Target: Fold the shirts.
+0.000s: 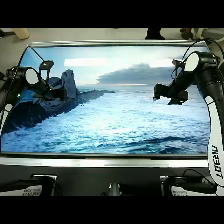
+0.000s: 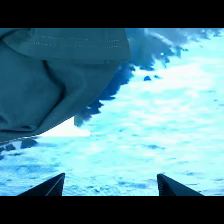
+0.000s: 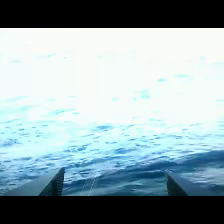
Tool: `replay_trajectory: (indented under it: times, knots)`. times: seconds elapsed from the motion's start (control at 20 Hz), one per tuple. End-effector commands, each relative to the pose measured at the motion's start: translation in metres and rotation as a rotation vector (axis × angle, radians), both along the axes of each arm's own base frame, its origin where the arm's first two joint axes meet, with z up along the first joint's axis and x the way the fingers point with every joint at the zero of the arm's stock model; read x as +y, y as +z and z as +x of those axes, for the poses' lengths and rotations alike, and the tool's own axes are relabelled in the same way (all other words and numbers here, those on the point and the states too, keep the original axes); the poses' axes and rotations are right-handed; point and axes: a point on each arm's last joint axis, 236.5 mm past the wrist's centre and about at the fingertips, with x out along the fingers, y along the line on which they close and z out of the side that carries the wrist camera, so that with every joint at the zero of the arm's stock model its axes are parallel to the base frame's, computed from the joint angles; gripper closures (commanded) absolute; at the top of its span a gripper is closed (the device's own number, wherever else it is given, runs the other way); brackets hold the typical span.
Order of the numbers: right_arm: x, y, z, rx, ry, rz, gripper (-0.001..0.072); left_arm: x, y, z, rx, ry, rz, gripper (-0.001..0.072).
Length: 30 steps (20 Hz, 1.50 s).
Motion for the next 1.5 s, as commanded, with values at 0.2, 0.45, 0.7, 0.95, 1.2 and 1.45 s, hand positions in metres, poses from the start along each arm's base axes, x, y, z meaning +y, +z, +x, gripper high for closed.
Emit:
replay_trajectory:
  times: [0.2,0.45,0.7,0.95,1.2,1.45]
  knots:
    - [0.0,0.0,0.0,0.001,0.0,0.0,0.0039,0.0,0.0,0.0,0.001,0.0,0.0,0.0027]
    - [0.0,0.0,0.0,0.001,0.0,0.0,0.0039,0.0,0.0,0.0,0.001,0.0,0.0,0.0027]
    - [0.002,0.005,0.03,-0.126,-0.022,0.013,0.004,-0.005,0.003,0.014,-0.058,0.019,-0.023,0.0027]
    - [0.002,0.009,0.045,-0.207,0.075,-0.006,0.0039,-0.013,0.009,0.059,-0.229,0.012,-0.055,0.0027]
    - [0.0,0.008,0.045,-0.212,0.112,-0.022,0.004,0.087,-0.056,0.073,0.033,0.224,0.015,0.0025]
    - [0.0,0.008,0.045,-0.21,0.112,-0.022,0.004,0.094,-0.126,0.068,0.187,0.285,-0.059,0.0026]
